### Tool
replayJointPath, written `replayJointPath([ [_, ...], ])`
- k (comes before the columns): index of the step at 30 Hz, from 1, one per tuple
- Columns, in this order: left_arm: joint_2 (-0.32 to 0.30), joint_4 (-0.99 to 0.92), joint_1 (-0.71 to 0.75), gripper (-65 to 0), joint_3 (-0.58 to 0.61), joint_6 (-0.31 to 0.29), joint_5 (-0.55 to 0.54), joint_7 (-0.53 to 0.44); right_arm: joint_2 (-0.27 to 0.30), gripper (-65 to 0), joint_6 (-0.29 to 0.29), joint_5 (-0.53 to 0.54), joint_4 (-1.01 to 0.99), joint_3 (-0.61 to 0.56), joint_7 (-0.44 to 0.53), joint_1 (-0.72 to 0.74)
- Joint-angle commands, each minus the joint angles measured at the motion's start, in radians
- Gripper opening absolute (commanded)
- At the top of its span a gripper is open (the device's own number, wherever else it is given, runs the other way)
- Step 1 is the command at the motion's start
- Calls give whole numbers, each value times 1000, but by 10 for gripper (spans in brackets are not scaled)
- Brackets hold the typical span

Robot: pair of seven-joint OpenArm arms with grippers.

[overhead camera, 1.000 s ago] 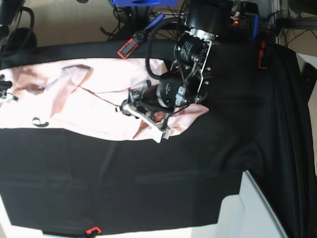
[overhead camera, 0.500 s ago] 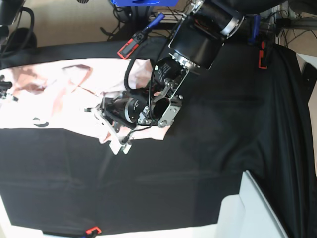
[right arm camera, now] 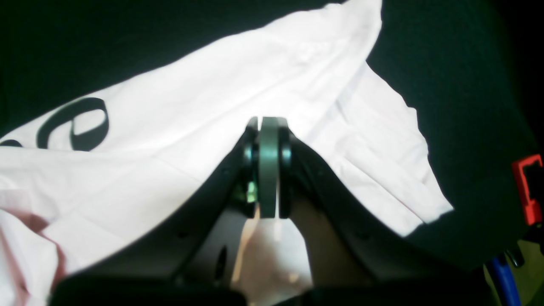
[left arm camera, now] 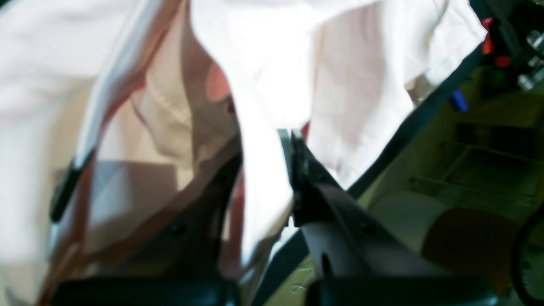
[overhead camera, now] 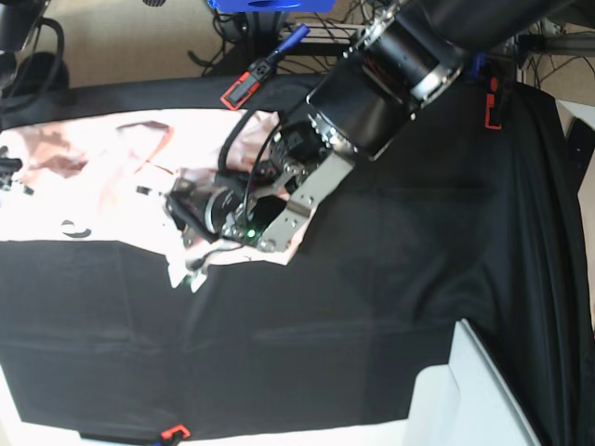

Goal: Fold the T-shirt properly
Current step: 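Lift the corner with the left gripper and fold it toward the right gripper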

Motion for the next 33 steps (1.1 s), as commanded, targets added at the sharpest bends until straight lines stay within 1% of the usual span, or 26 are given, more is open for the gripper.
replayJointPath([
  [1,20,21,-33,-650,18,-12,-18,-14,22,-650,-1,5,14,8,21,14],
  [6,20,24,-89,-650,96,-15,-18,-20,22,-650,-2,5,14,8,21,21],
  [7,20,30,-98,-650,113,-25,-18,-20,22,-650,-2,5,14,8,21,23],
  [10,20,72,-115,-650,156,-112,-18,-20,22,-650,-2,5,14,8,21,24],
  [12,20,81,-116,-650,164,-137,-18,-20,22,-650,-2,5,14,8,21,24],
  [17,20,83,-116,-650,171,-140,-16,-20,22,-650,-5,5,14,8,21,24],
  [23,20,83,-151,-650,316,-141,-15,-22,20,-650,-5,5,14,8,21,35],
  [26,20,81,-151,-650,314,-141,-15,-22,2,-650,-5,5,14,8,21,35],
  [33,20,78,-165,-650,314,-141,-13,-22,-4,-650,-5,5,14,8,21,35],
])
